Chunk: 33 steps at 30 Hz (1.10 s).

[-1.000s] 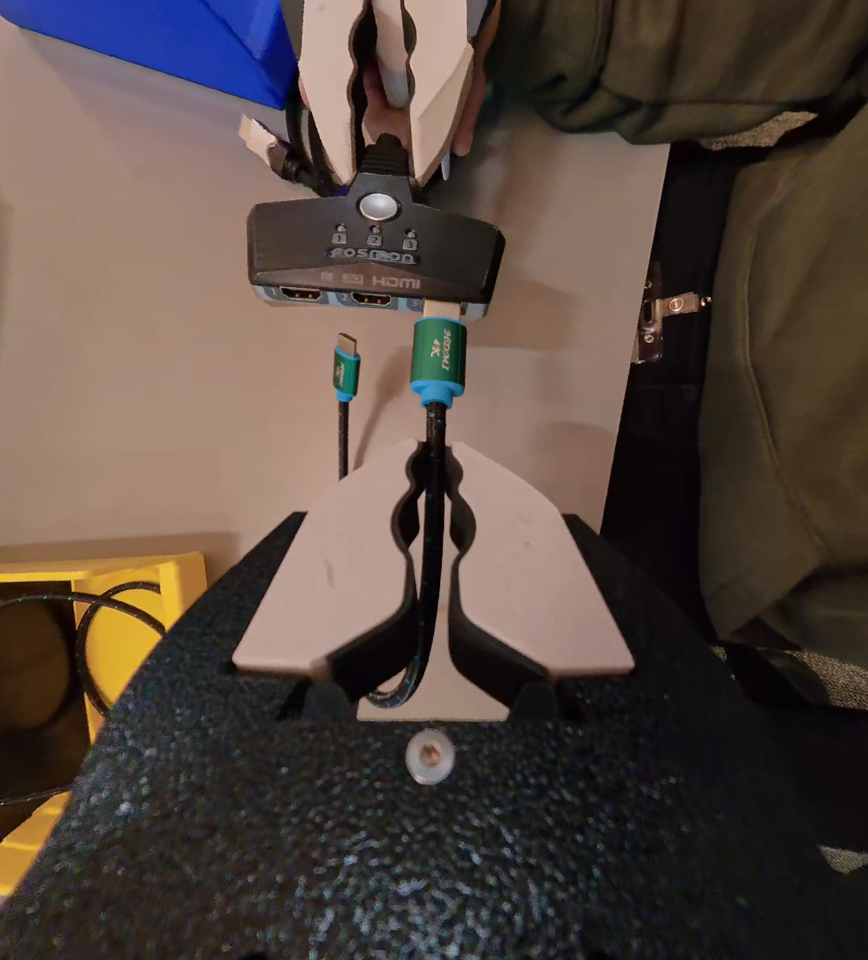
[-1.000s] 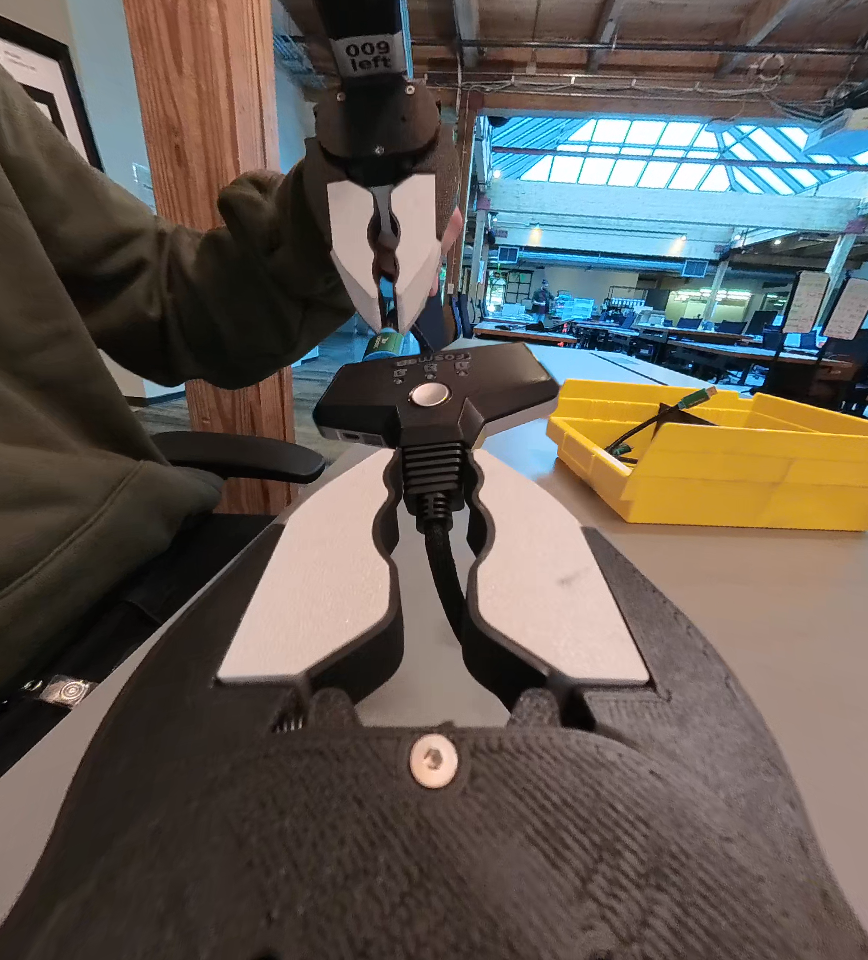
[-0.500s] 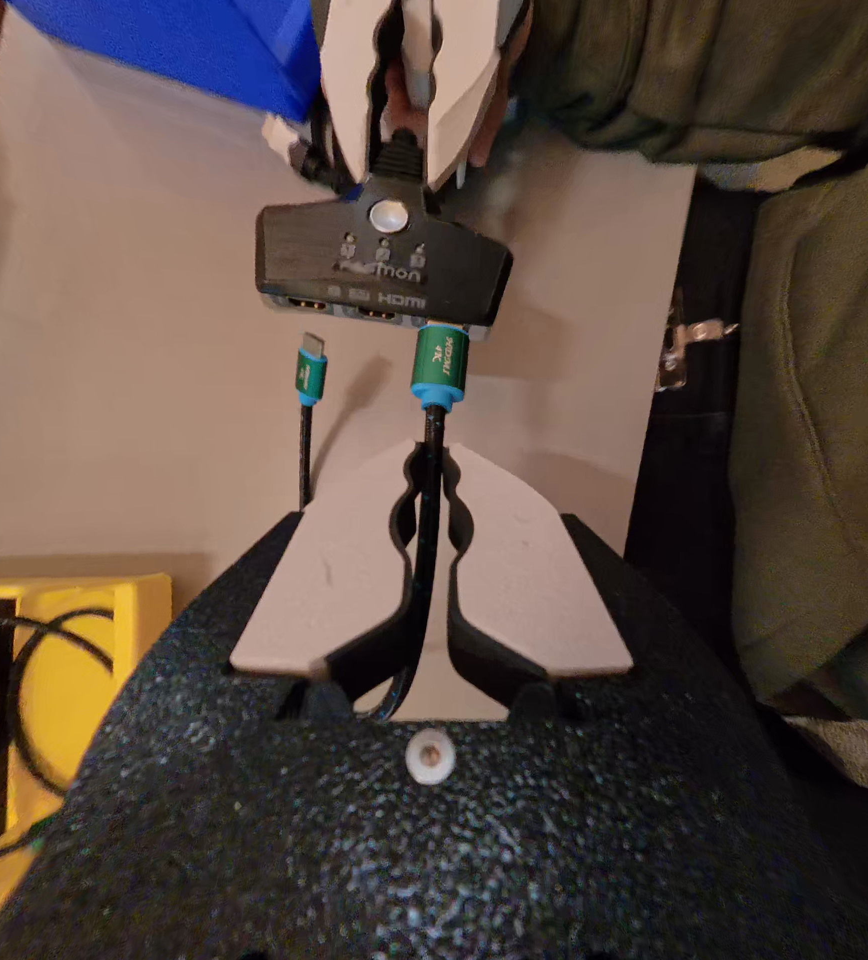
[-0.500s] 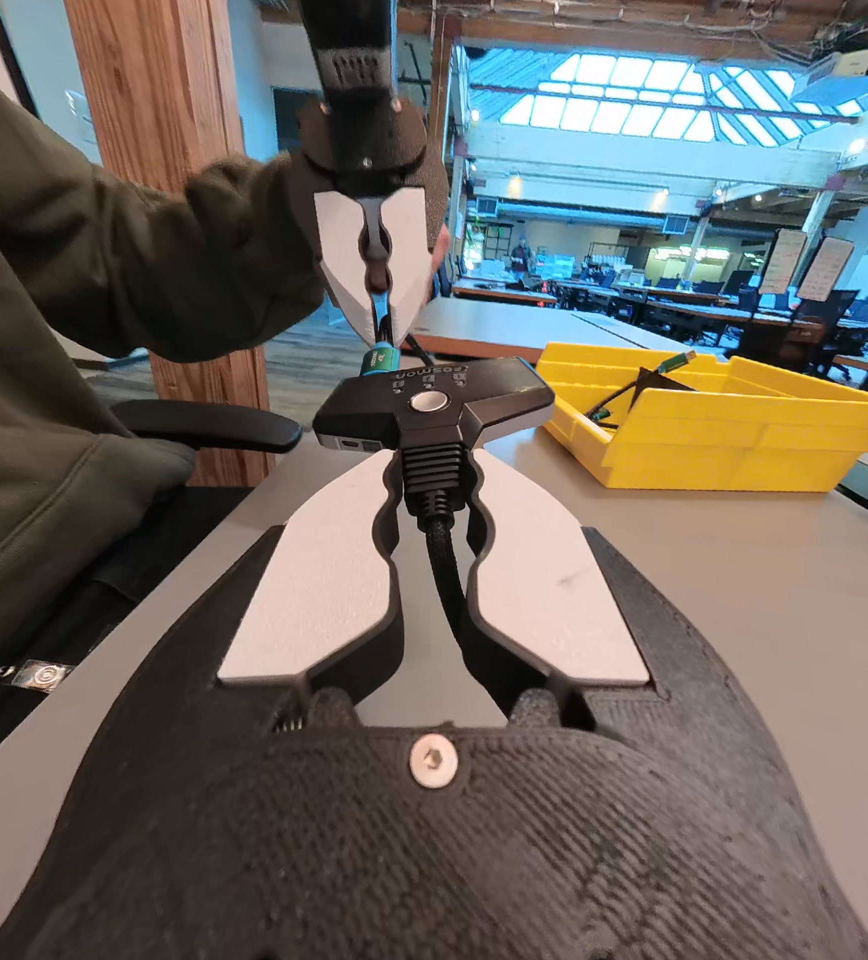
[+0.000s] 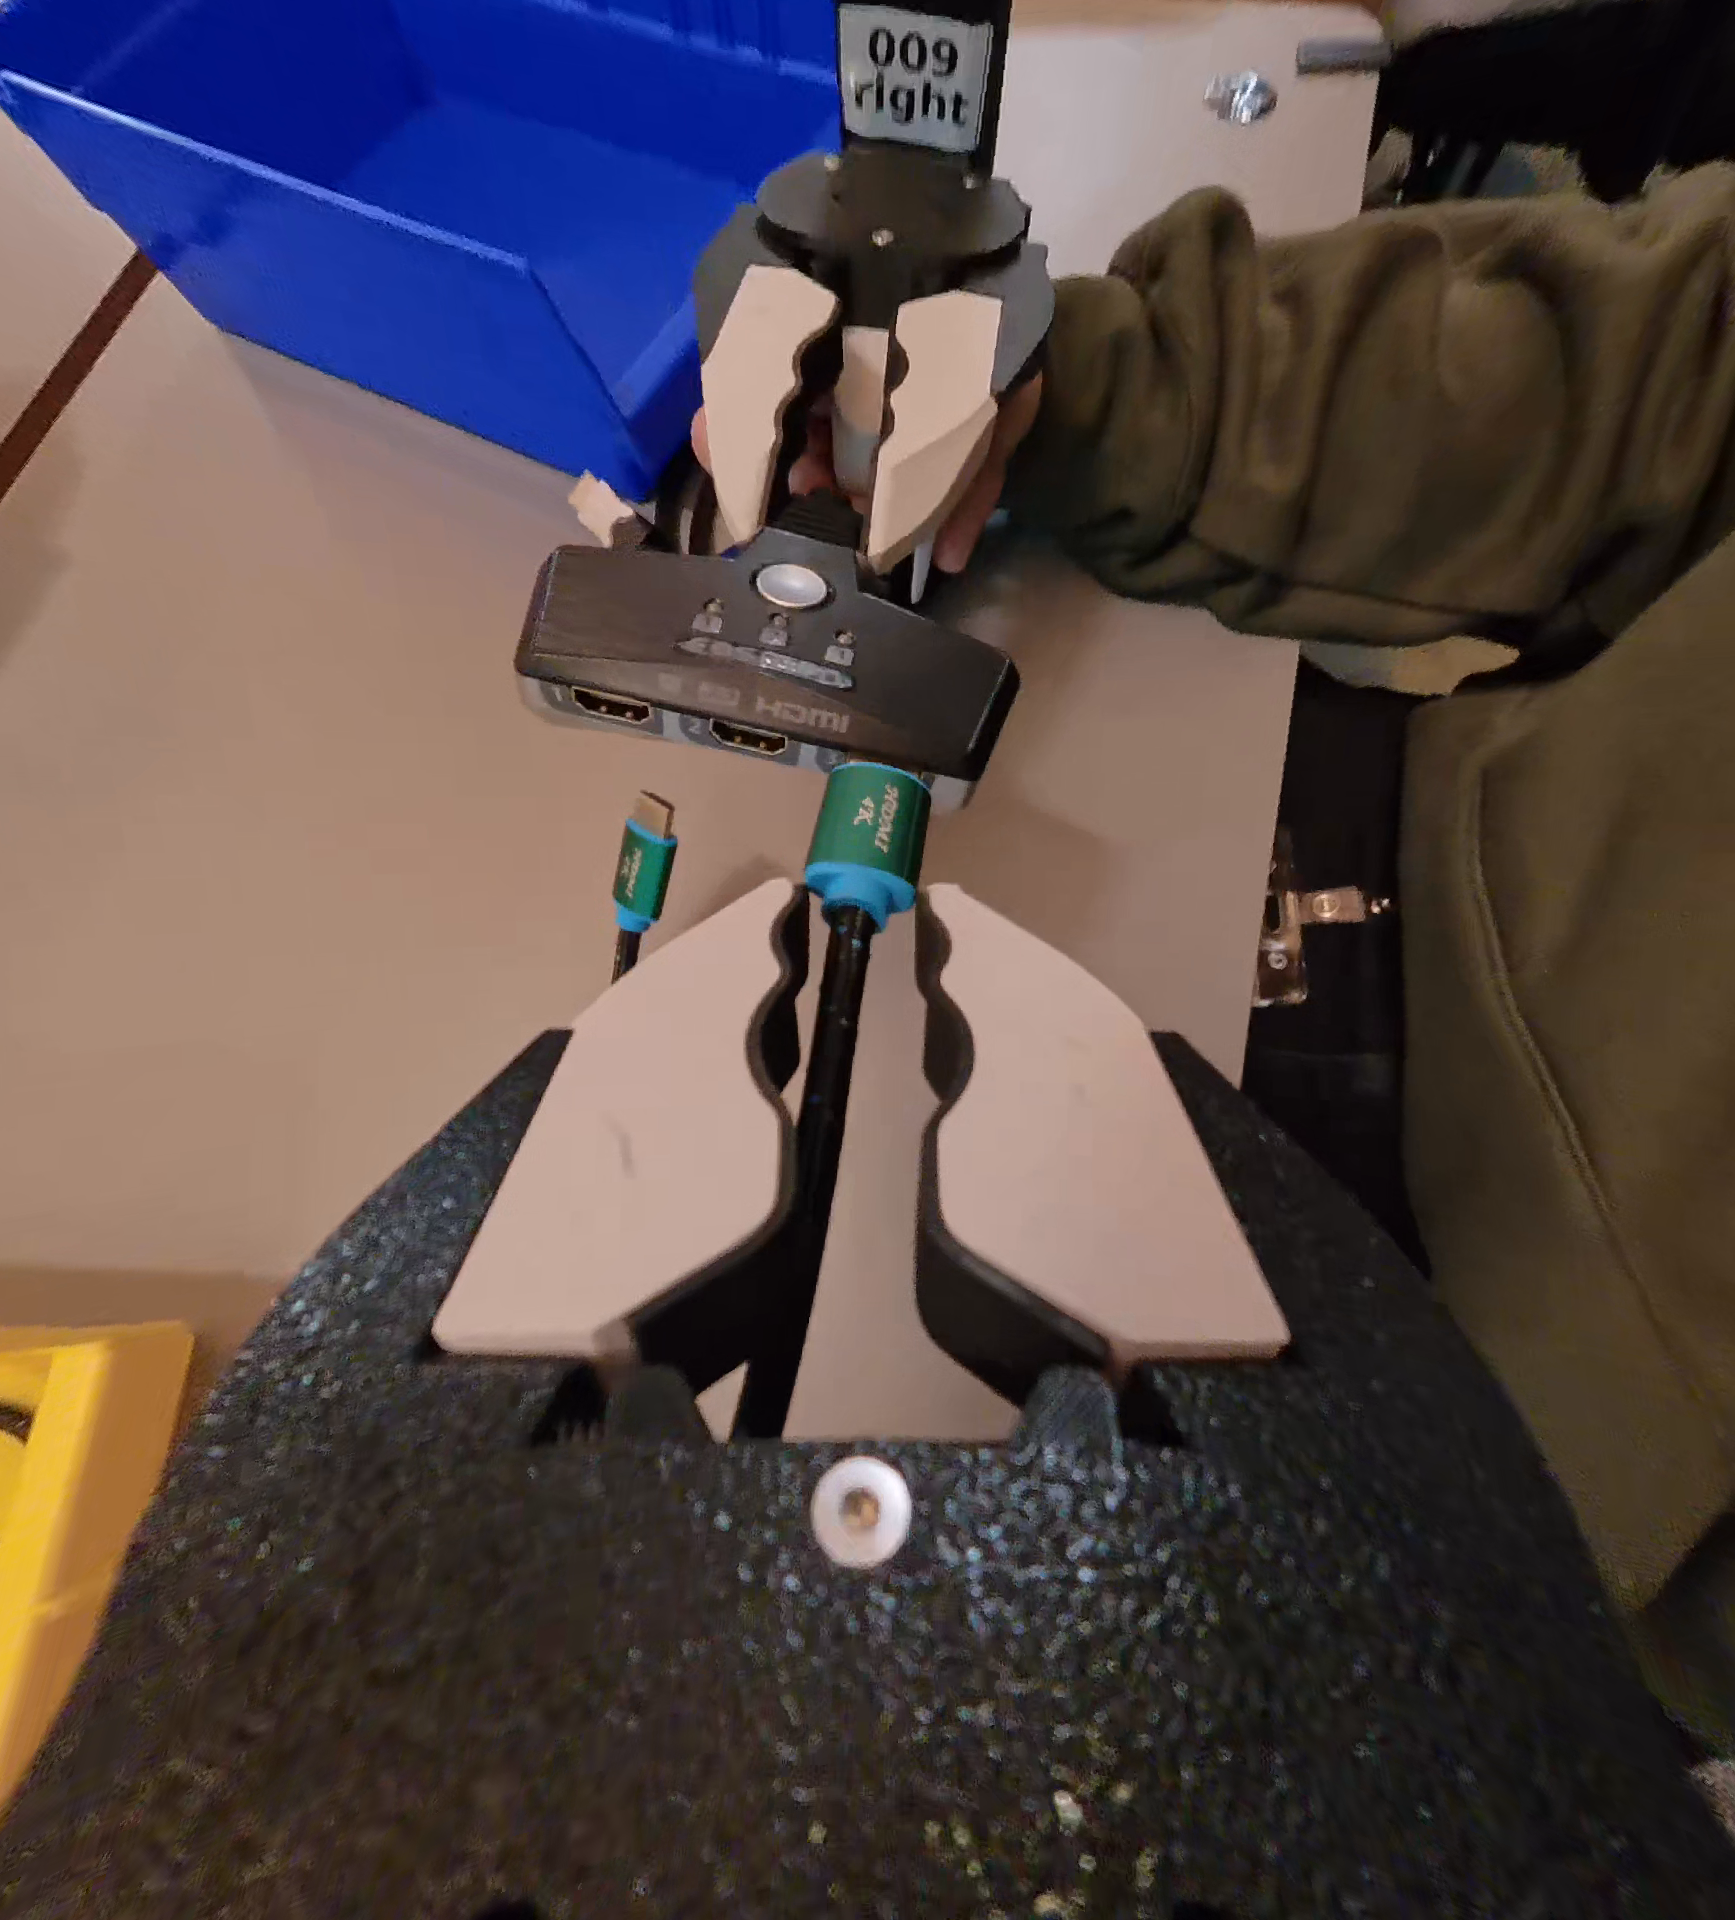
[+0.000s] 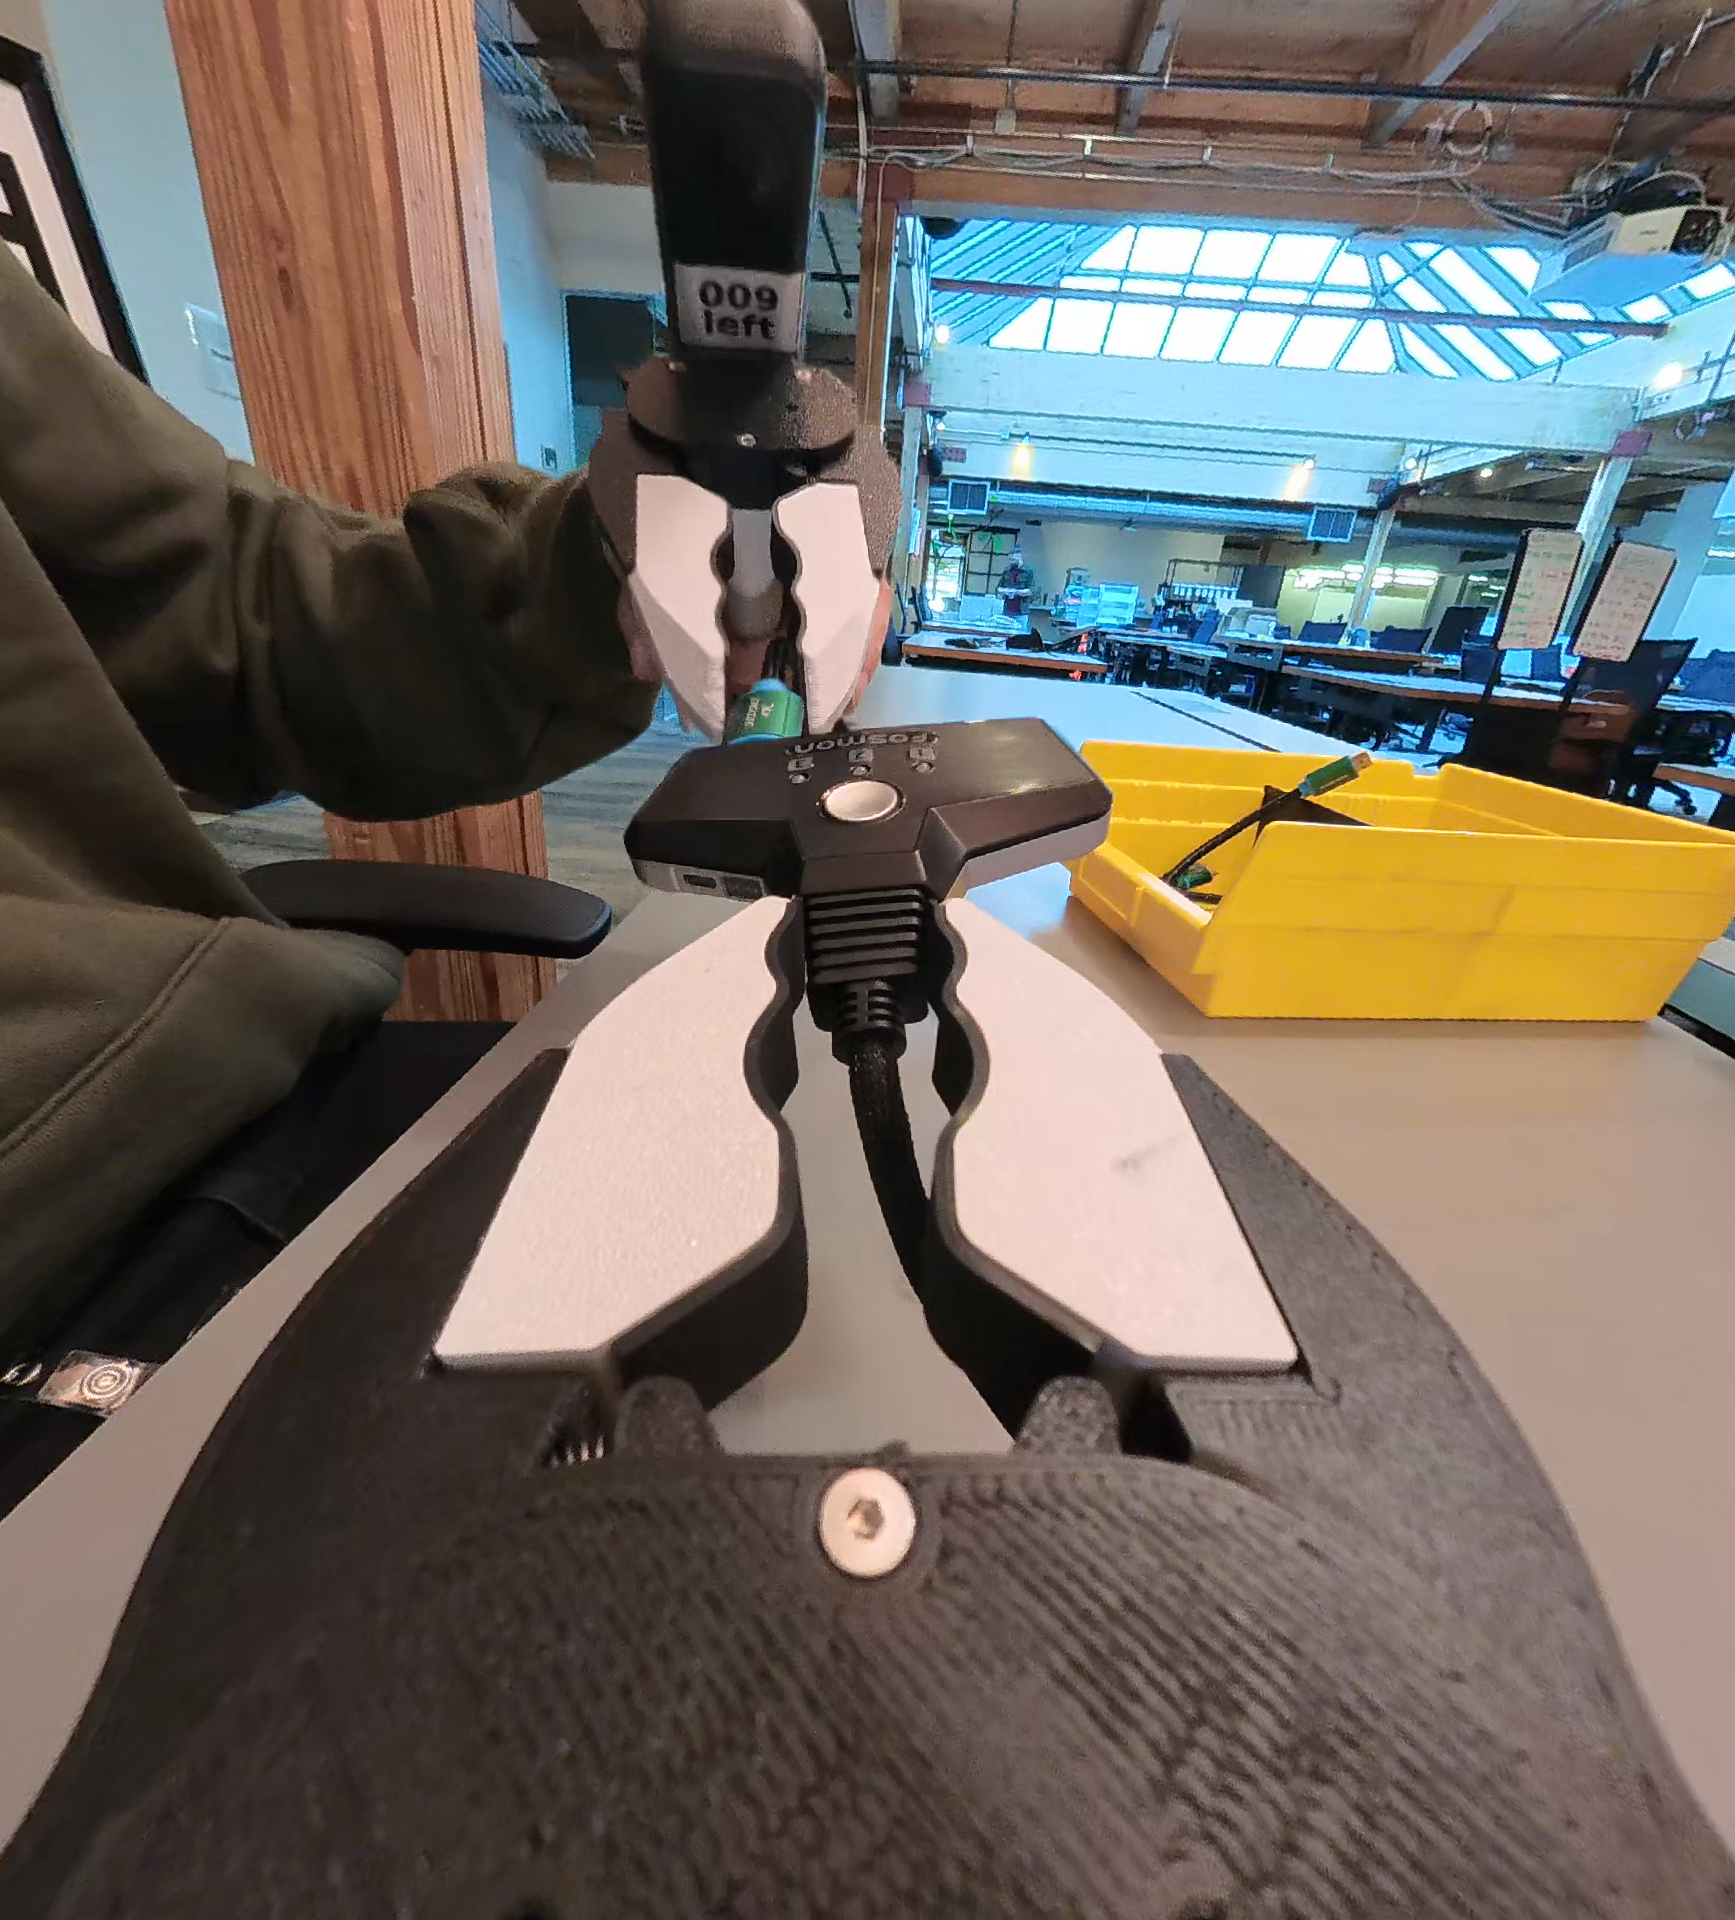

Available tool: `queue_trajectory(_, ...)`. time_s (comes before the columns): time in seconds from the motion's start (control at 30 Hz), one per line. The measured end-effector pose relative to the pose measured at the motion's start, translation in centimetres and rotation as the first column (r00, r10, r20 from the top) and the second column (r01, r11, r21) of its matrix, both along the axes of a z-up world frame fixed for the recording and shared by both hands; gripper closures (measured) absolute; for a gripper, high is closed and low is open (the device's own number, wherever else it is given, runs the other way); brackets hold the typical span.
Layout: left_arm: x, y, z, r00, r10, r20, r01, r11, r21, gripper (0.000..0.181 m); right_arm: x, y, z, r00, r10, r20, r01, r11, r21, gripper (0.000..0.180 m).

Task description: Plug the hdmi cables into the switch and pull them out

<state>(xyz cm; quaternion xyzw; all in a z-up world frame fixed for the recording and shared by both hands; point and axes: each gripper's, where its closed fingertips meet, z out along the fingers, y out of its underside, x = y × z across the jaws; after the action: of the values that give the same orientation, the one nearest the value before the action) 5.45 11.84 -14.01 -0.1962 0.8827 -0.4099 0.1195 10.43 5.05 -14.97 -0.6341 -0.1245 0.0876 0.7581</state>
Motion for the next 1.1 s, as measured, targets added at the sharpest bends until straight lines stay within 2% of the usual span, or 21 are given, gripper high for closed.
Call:
queue_trajectory(0.03,0.0,-0.1,0.0,1.000,0.003,-0.007,-0.004,1.000,-0.013,0.162,0.0,0.0,0.0,1.000,0.002,-0.001,-0.002,1.000,0.000,0.158)
queue_trajectory(0.17,0.0,-0.3,0.2,1.000,0.012,0.001,-0.012,0.998,-0.060,0.161,-0.1,0.1,-0.1,1.000,0.005,0.004,-0.005,1.000,-0.011,0.157)
queue_trajectory(0.47,0.0,0.2,-0.4,1.000,-0.009,-0.029,0.007,0.998,-0.059,0.162,0.0,0.1,-0.1,1.000,0.002,0.002,-0.002,1.000,-0.013,0.158)
queue_trajectory(0.6,0.0,0.3,-0.5,0.999,-0.020,0.031,0.021,1.000,-0.002,0.162,-0.1,0.2,-0.2,1.000,0.000,0.007,0.000,1.000,-0.021,0.158)
queue_trajectory(0.73,-0.1,1.1,-1.9,0.997,-0.035,0.070,0.025,0.989,0.143,0.162,-0.4,1.0,-1.0,0.999,-0.013,0.045,0.017,0.997,-0.082,0.157)
queue_trajectory(0.83,0.0,0.6,-1.3,0.997,-0.022,0.080,0.017,0.998,0.063,0.163,-0.3,0.7,-0.7,1.000,-0.010,0.030,0.012,0.998,-0.061,0.157)
queue_trajectory(1.1,0.4,0.5,-1.3,0.995,-0.012,0.101,0.011,1.000,0.010,0.162,0.0,0.6,-0.5,1.000,-0.021,0.013,0.022,0.999,-0.049,0.157)
